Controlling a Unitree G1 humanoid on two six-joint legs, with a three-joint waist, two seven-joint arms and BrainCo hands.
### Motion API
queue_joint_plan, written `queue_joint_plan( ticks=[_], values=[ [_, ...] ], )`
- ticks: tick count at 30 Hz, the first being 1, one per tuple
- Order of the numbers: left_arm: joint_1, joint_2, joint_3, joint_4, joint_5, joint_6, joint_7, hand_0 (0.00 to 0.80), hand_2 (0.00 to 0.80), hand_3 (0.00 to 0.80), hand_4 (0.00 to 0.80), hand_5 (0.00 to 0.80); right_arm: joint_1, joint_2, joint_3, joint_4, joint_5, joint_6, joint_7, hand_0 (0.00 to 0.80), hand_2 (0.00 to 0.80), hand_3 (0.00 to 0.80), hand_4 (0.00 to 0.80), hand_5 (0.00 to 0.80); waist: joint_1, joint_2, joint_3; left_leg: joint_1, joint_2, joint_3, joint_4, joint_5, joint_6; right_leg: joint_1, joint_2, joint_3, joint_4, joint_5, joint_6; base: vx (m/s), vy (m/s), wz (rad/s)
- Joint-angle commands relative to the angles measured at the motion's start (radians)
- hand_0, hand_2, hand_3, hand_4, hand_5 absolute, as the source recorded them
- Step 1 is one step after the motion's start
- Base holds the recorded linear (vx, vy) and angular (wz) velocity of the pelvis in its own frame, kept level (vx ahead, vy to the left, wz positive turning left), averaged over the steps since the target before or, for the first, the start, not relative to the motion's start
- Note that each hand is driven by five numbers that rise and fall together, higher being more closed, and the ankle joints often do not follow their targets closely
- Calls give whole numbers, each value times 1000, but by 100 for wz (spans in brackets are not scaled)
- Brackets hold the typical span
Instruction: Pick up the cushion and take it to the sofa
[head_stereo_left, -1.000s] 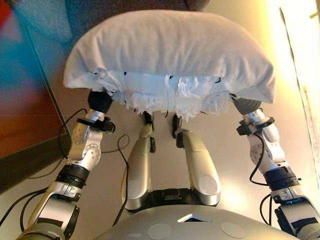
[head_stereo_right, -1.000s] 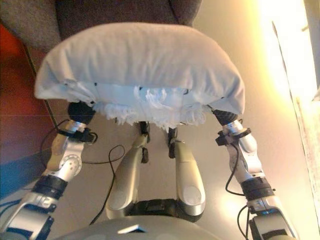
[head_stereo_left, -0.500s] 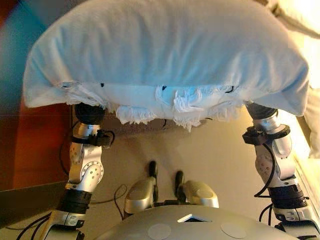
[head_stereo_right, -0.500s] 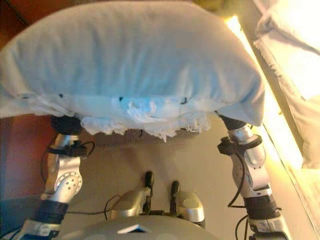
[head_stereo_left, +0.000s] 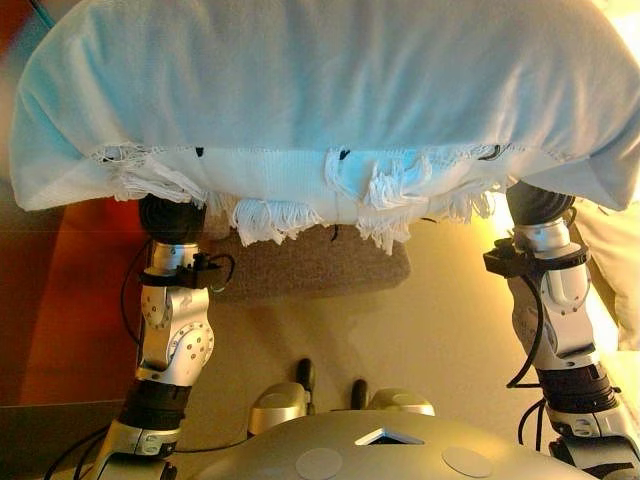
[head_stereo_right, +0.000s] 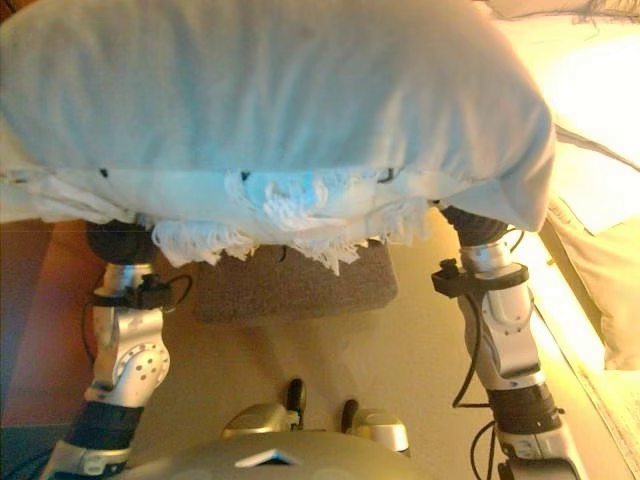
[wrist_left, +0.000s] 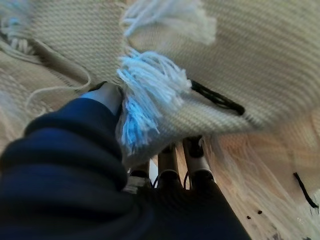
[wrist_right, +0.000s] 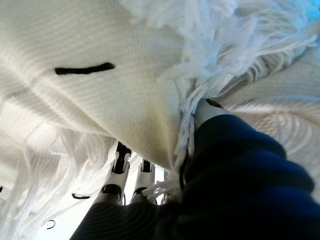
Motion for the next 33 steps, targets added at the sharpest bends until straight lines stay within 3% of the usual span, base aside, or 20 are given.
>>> queue_joint_plan(
  ticks=[1, 4, 6, 8, 11, 13, 16, 17, 22, 26, 30, 33],
  values=[
    [-95, 1, -53, -94, 71, -26, -47, 800, 800, 800, 800, 800, -50, 14, 63, -109, -49, -48, 25, 800, 800, 800, 800, 800, 0, -37, -71, 74, 13, 11, 0, -96, 8, -18, -28, 29, -21, 71, 58, -32, -66, 0],
    [-89, -1, -55, -86, 51, -15, -52, 800, 800, 800, 800, 800, -48, 11, 69, -103, -41, -43, 36, 800, 800, 800, 800, 800, -1, -42, -62, 81, 18, 13, 12, -96, 3, -16, -18, 48, -21, 72, 50, -24, -121, -1],
    [-72, -6, -47, -85, 29, -4, -51, 800, 800, 800, 800, 800, -50, 7, 71, -103, -29, -31, 45, 800, 800, 800, 800, 800, 0, -57, -47, 64, 27, 31, 96, -122, -8, -19, -17, 61, -15, 75, 41, -32, -153, -4],
    [-56, -5, -39, -84, 23, -14, -53, 800, 800, 800, 800, 800, -48, 2, 79, -94, -24, -40, 54, 800, 800, 800, 800, 800, 1, -77, -25, 12, 36, 58, 237, -145, -12, -27, -19, 73, -1, 76, 29, -64, -176, -16],
    [-28, -8, -26, -84, 19, -37, -66, 800, 800, 800, 800, 800, -34, 3, 86, -76, -14, -63, 68, 800, 800, 800, 800, 800, 9, -104, 29, -134, 61, 75, 510, -92, 0, -30, -4, 99, 28, 81, -4, -72, -205, -20],
    [-20, -14, -21, -81, 19, -42, -76, 800, 800, 800, 800, 800, -31, 15, 92, -65, -24, -71, 72, 800, 800, 800, 800, 800, 16, -105, 47, -187, 60, 81, 568, -81, 11, -26, 7, 107, 44, 77, -12, 15, -120, -21],
    [-35, -13, -26, -78, 9, -53, -65, 800, 800, 800, 800, 800, -52, 23, 113, -68, -60, -68, 57, 800, 800, 800, 800, 800, 40, -86, 65, -237, 16, 59, 494, -32, 0, -6, 29, 116, 67, 43, -8, 92, -20, -4],
    [-45, -13, -36, -74, 12, -60, -57, 800, 800, 800, 800, 800, -69, 20, 127, -65, -74, -62, 37, 800, 800, 800, 800, 800, 48, -68, 67, -251, 4, 60, 394, 5, -12, 2, 49, 120, 75, 28, -8, 166, 15, -4],
    [-65, -18, -84, -59, 14, -78, -11, 800, 800, 800, 800, 800, -89, 14, 157, -43, -75, -45, 9, 800, 800, 800, 800, 800, 72, -32, 53, -262, -14, 56, 124, 134, -41, 62, 93, 140, 91, -25, -9, 277, 37, -4],
    [-36, -27, -91, -70, 18, -80, -11, 800, 800, 800, 800, 800, -58, 13, 152, -53, -67, -34, 27, 800, 800, 800, 800, 800, 89, -17, 40, -271, -4, 27, 23, 197, -60, 80, 122, 153, 145, -82, -21, 383, 40, -23],
    [-30, -35, -99, -67, -1, -87, -4, 800, 800, 800, 800, 800, -54, 18, 159, -53, -67, -27, 25, 800, 800, 800, 800, 800, 96, -10, 46, -307, 26, -2, 0, 202, -76, 67, 131, 147, 226, -143, -30, 448, 98, -26],
    [-39, -46, -105, -57, -11, -87, -8, 800, 800, 800, 800, 800, -31, 16, 152, -56, -60, -35, 35, 800, 800, 800, 800, 800, 85, -6, 49, -317, 53, 34, 0, 198, -83, 60, 120, 117, 298, -193, -26, 592, 202, 2]
  ],
)
